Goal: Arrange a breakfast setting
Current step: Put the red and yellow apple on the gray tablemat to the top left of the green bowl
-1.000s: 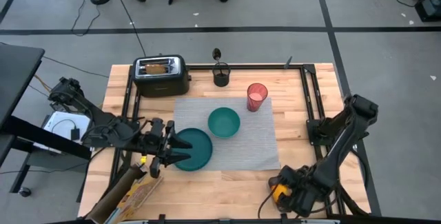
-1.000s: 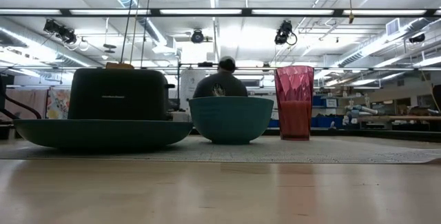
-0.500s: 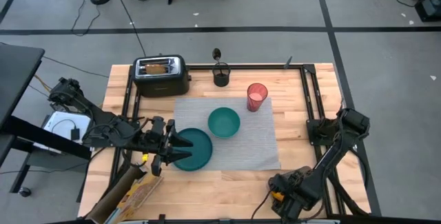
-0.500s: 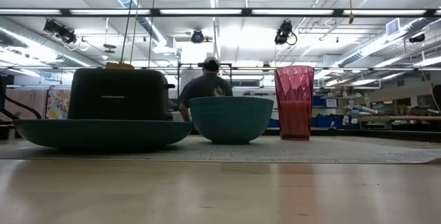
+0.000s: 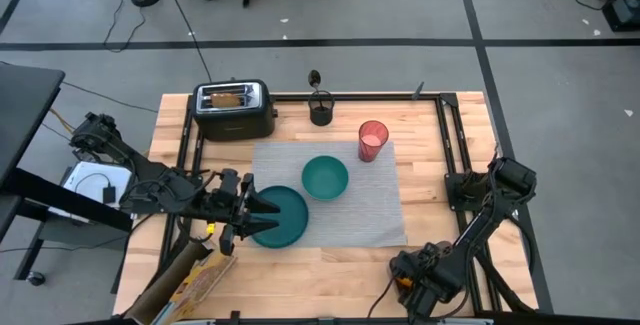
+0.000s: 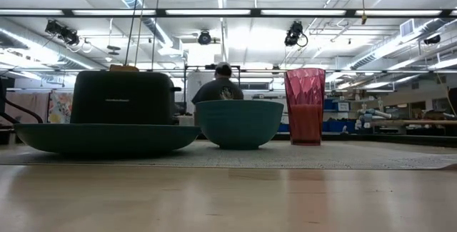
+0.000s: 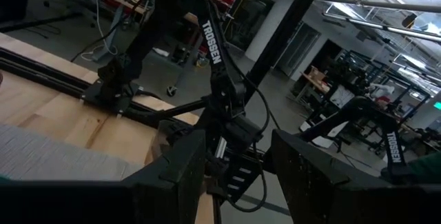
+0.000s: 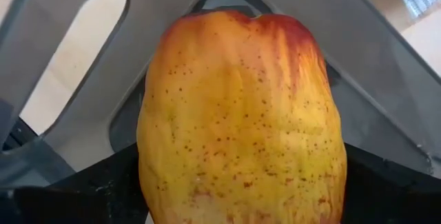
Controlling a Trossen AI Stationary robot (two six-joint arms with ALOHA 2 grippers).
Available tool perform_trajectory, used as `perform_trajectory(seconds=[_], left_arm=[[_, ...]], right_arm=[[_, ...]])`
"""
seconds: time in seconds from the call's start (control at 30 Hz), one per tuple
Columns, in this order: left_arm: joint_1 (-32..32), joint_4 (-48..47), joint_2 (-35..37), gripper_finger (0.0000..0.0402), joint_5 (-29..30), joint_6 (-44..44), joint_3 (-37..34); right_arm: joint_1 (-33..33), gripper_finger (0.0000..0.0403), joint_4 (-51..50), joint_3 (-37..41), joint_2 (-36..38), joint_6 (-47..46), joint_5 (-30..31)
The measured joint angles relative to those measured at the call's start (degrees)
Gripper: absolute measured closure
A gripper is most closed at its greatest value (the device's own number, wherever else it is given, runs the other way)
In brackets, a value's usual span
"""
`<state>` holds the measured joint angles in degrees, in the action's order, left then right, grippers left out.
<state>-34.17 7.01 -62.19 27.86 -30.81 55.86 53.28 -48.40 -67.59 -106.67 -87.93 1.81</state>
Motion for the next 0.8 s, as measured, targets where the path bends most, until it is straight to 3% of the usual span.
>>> perform_trajectory(seconds=[0.23,0.4,0.53,0.8], left_arm=[[0.0,2.7,0.0,0.0227,1.2,5.6,0.0],[1.5,4.2,0.0,0.0209,2.8,10.2,0.0],[2.7,6.1,0.0,0.0172,2.8,14.8,0.0],[6.3,8.1,-0.1,0.0103,2.9,27.2,0.0]], right_arm=[[-0.2,0.0054,-1.2,0.2,2.3,1.0,-1.8],[-0.3,0.0055,-3.5,0.2,9.9,-1.3,-4.6],[-0.6,0.0056,-4.2,0.2,18.0,-5.5,-4.7],[-5.1,0.0057,-3.1,0.1,32.0,-11.4,6.3]])
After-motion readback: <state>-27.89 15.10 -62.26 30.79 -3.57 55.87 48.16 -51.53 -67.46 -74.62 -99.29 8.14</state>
